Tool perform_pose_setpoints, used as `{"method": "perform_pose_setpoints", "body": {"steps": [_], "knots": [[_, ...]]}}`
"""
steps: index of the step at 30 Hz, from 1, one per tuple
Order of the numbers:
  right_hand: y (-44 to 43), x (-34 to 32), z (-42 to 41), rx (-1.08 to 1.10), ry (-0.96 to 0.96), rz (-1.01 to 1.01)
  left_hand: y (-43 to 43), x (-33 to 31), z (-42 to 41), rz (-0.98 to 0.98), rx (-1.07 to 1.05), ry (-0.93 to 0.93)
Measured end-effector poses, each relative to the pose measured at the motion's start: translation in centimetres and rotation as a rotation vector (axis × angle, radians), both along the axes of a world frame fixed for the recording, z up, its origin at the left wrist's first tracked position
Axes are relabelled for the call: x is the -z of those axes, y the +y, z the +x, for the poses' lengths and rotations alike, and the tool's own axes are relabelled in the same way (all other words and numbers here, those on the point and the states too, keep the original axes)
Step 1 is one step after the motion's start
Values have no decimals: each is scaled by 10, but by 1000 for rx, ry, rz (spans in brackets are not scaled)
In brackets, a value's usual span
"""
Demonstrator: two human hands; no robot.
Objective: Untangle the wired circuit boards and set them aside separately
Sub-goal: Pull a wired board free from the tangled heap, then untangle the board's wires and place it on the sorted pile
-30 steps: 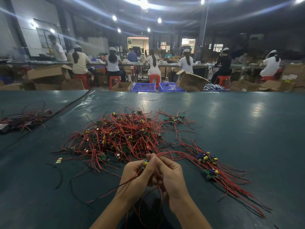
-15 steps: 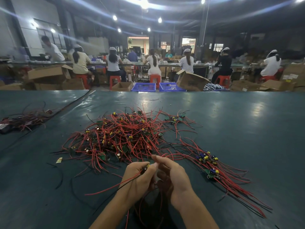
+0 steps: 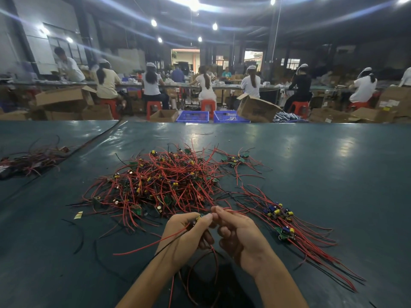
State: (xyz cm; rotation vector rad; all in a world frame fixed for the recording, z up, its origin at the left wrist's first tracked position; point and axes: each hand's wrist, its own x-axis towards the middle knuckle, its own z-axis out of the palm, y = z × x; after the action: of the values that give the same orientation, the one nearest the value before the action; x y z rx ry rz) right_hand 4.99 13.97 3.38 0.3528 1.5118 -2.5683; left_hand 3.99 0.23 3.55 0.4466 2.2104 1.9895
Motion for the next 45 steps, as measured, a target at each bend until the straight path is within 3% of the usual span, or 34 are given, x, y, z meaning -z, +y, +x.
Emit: {"method": "perform_pose_setpoints", "body": {"steps": [6,12,26,29,33,35,40,45], "knots": [[-9,3,1,-9,2,-134,0,-4,4,47,10,-4],[-26,9,7,-9,22,60,-3,9,-10,45,-85,-51],[-15,8,-4,77,-72,30,-3,6,-7,-179,-101,67],[-7,6,-6,90,-57,6,0,0,-3,-150,-78,23],[-1,3,-8,152,-45,-65,-3,-2,-2,-29,-137,187],[2,1,-8,223,-38,-6,-4,-2,-2,-2,-129,217],[-3,2,-8,325,46,102,-4,-1,-3,78,-114,162],[-3,-1,-8,411,84,-50,-4,-4,-1,146,-106,76]]}}
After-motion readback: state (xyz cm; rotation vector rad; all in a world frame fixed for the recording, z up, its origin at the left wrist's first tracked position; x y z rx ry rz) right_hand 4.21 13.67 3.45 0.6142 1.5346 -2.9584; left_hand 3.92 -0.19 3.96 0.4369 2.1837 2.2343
